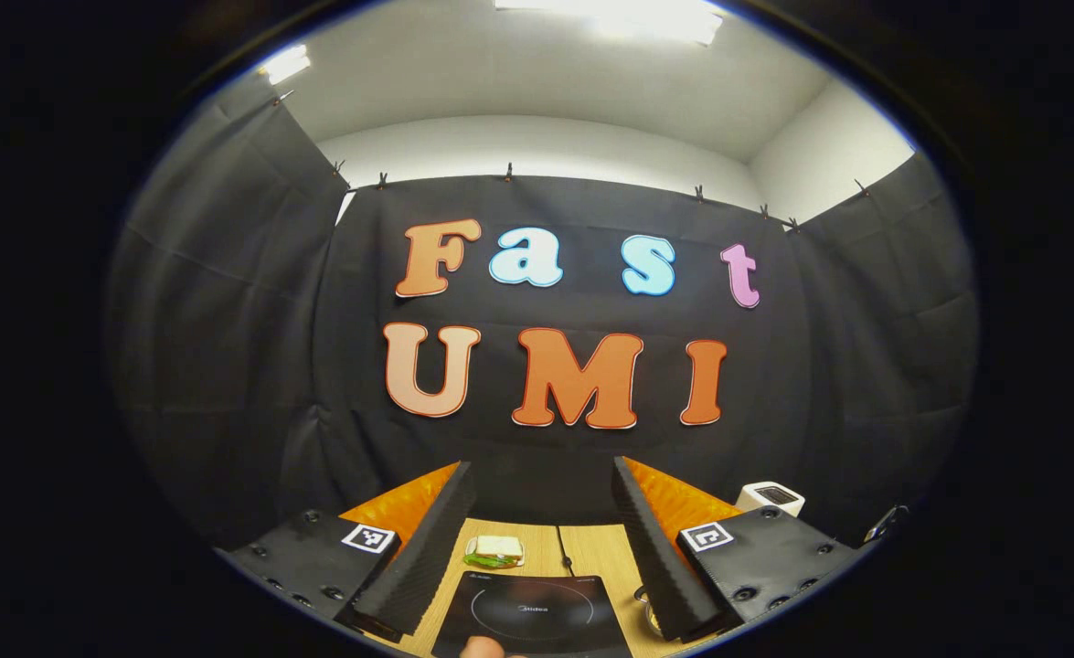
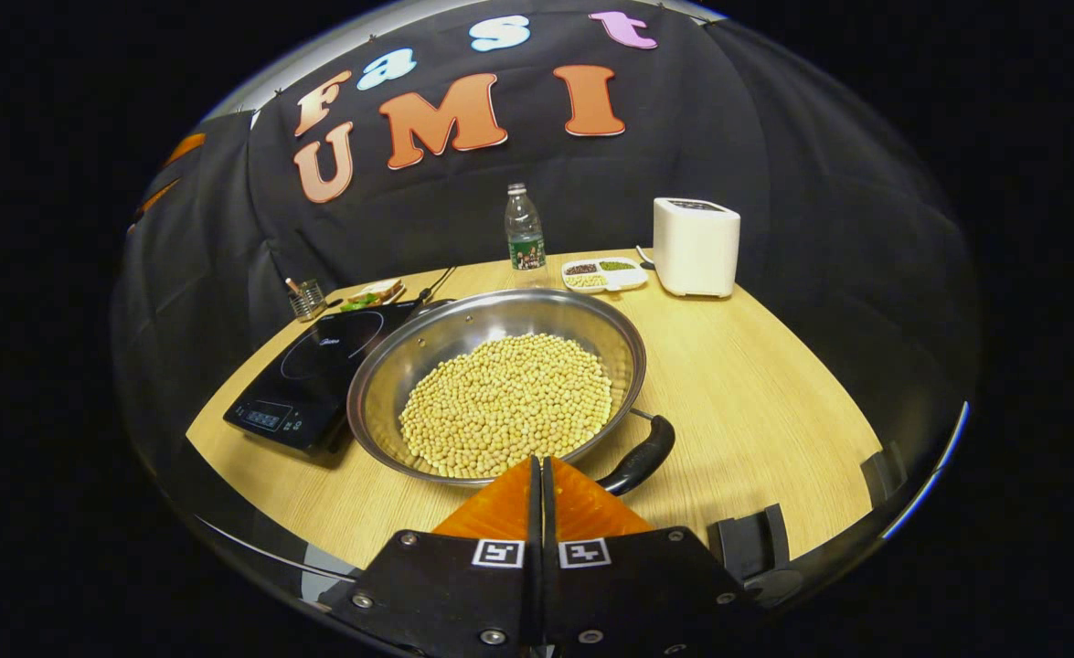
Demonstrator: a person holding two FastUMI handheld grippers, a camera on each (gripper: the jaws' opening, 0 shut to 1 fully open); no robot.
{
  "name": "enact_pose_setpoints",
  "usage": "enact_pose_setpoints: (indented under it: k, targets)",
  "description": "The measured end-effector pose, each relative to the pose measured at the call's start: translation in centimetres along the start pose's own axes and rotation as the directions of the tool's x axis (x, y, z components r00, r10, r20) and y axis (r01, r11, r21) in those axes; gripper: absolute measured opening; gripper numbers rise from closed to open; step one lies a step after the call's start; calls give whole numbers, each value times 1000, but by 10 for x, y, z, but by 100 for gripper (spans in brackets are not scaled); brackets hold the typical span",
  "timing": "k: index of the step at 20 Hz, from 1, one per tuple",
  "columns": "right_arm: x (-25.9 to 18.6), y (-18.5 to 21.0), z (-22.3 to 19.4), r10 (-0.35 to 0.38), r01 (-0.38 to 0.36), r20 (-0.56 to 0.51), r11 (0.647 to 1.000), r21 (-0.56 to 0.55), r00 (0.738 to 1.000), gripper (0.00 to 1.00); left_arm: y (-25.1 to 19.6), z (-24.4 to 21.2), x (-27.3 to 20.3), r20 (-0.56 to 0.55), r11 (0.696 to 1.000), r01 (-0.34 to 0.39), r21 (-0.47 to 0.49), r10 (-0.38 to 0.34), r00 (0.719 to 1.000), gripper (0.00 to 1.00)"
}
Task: First push the handle of the pot to place it horizontally, then grasp the pot with both hands and set it on the induction cooktop.
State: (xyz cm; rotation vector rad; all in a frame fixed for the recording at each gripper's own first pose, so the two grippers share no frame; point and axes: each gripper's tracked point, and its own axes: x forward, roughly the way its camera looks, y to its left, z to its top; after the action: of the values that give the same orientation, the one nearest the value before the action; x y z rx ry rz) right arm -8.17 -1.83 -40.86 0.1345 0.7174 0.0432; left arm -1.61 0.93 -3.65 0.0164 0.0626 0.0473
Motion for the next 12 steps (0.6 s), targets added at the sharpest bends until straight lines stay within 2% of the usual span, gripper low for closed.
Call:
enact_pose_setpoints:
  k: [4,12]
  targets:
    - [3,-1,-1,12,-12,-2,1000,18,1000,0,-4,-7,4,-16,1000,11,-8,-11,1000,98]
    - [12,-13,-2,-21,22,-10,1000,6,1000,0,3,-9,8,-29,1000,-9,-6,9,1000,98]
